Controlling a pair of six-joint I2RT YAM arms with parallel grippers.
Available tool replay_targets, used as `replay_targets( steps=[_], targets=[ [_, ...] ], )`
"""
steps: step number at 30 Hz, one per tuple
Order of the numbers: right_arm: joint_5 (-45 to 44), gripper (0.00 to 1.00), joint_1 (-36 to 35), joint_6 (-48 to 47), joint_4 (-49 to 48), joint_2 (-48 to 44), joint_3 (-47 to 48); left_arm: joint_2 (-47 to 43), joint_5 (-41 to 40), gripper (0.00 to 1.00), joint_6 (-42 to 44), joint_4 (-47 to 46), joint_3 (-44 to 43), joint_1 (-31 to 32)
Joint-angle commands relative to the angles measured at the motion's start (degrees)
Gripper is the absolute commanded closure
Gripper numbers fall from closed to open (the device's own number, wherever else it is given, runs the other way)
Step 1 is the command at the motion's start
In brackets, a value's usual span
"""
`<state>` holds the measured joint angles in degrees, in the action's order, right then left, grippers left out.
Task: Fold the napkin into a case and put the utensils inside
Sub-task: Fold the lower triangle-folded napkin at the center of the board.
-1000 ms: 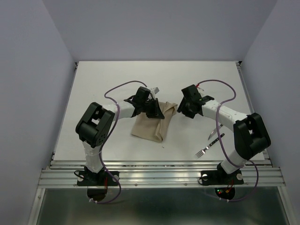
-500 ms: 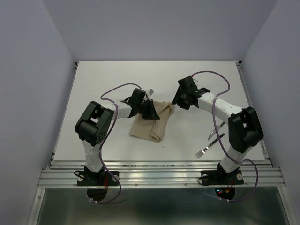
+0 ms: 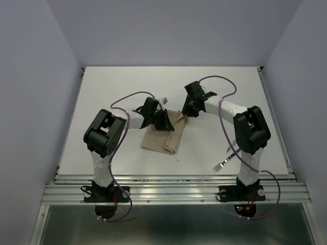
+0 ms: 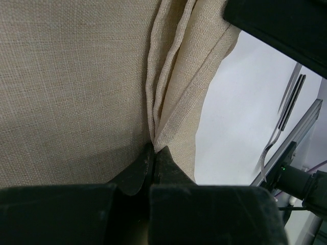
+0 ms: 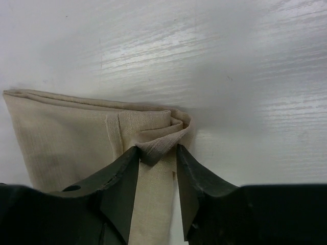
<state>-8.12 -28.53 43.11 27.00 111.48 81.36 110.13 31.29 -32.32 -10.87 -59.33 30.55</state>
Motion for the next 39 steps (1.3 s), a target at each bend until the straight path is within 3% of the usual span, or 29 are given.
replay_targets(
  steps=[1,11,16,17,19,21,33,35,39],
  targets=[
    [-0.1,0.64,-0.3,-0.8,1.2,0.5,3.3,0.4,1.1,1.0,1.2,-1.3,0.7,-0.5],
    [0.1,0.92,-1.3,-1.2,1.4,1.2,4.9,-0.3,-0.1,1.0,2.3,0.1,0.3,-0.6],
    [0.2,0.97,-1.9,-1.2,2.1,2.4,6.4,-2.0,-1.6,0.74,2.2,0.6,0.7,-0.6],
    [0.3,0.97,-2.4,-1.2,2.1,2.4,6.4,-2.5,-1.8,0.62,2.1,0.6,0.8,-0.6],
    [0.1,0.97,-2.4,-1.1,2.2,2.5,6.4,-3.3,-3.0,0.48,1.7,0.9,0.9,-0.7],
    [0.1,0.97,-2.4,-1.4,2.3,2.7,6.6,-4.7,-2.9,0.42,1.6,1.0,1.3,-0.8],
    [0.0,0.97,-2.9,-1.8,3.1,3.4,7.3,-7.9,-3.0,0.44,0.2,1.5,1.3,-4.1],
    [0.1,0.97,-2.9,-2.1,3.2,3.6,7.6,-8.0,-5.6,0.51,-1.7,0.2,2.5,-5.1],
    [0.2,0.96,-2.9,-2.2,3.5,3.9,8.3,-5.8,-9.2,0.76,-2.8,2.1,1.9,-5.8]
  ],
)
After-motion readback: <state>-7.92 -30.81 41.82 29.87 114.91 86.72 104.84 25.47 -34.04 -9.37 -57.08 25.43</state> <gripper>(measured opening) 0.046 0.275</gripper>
